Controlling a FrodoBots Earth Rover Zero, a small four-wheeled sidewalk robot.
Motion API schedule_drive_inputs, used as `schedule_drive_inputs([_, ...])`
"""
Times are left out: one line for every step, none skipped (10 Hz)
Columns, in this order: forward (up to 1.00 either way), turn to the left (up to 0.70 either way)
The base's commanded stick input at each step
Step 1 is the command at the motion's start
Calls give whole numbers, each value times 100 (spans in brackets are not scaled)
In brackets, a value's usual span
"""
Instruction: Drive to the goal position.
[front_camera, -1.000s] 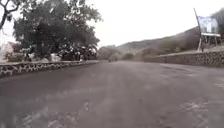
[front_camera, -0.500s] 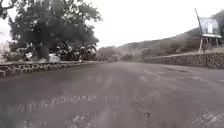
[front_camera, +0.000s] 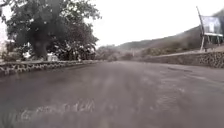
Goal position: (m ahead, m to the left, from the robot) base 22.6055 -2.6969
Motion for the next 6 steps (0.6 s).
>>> schedule_drive_inputs([70, 0])
schedule_drive_inputs([70, 0])
schedule_drive_inputs([70, 0])
schedule_drive_inputs([70, 0])
schedule_drive_inputs([70, 0])
schedule_drive_inputs([70, 0])
